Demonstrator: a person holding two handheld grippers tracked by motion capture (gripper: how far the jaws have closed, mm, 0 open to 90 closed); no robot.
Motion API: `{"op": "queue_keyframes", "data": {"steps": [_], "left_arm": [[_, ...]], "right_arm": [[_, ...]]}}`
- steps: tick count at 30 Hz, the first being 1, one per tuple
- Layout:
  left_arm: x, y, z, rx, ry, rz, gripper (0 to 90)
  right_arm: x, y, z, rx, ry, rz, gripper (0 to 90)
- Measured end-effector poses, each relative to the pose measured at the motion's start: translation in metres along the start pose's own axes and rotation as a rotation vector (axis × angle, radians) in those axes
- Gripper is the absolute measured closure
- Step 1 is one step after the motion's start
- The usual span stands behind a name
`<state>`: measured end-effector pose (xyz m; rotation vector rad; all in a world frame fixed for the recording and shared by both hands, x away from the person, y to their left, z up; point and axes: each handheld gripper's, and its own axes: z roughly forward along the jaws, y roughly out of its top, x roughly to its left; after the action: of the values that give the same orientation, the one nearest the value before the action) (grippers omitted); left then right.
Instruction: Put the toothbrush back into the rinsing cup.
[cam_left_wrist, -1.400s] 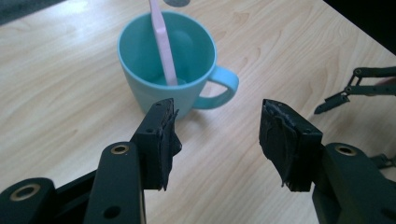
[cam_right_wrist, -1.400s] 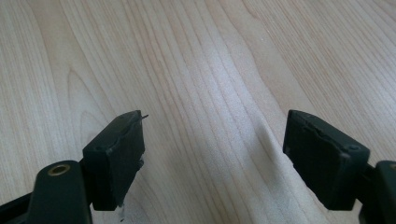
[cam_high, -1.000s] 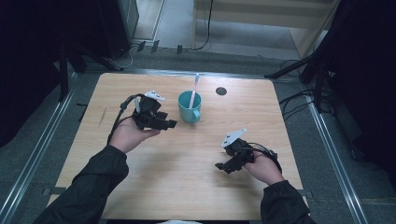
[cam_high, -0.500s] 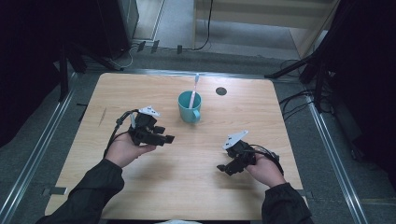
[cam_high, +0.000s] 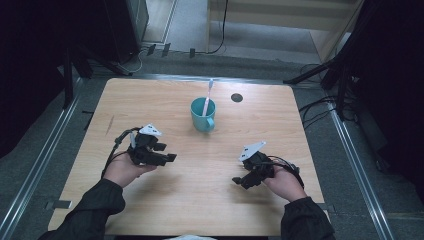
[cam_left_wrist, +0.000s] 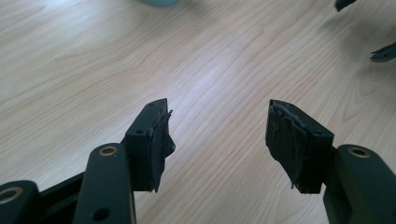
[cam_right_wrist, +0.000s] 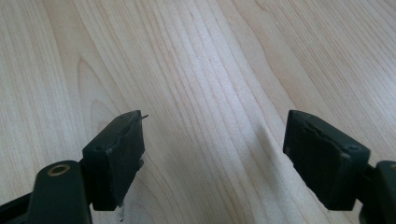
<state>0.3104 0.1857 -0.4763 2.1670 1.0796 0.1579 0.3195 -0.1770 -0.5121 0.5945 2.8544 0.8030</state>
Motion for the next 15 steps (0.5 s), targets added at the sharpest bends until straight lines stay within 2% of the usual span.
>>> {"op": "queue_keyframes", "data": {"steps": [7,15], "left_arm": [[0.016,-0.012,-0.007,-0.002,0.028,-0.024,40.9],[0.039,-0.021,-0.014,-0.008,0.064,-0.085,41.0]], "right_arm": [[0.001,0.0,0.0,0.0,0.001,-0.021,19.8],[-0.001,-0.001,0.0,0.001,-0.002,-0.012,19.5]]}}
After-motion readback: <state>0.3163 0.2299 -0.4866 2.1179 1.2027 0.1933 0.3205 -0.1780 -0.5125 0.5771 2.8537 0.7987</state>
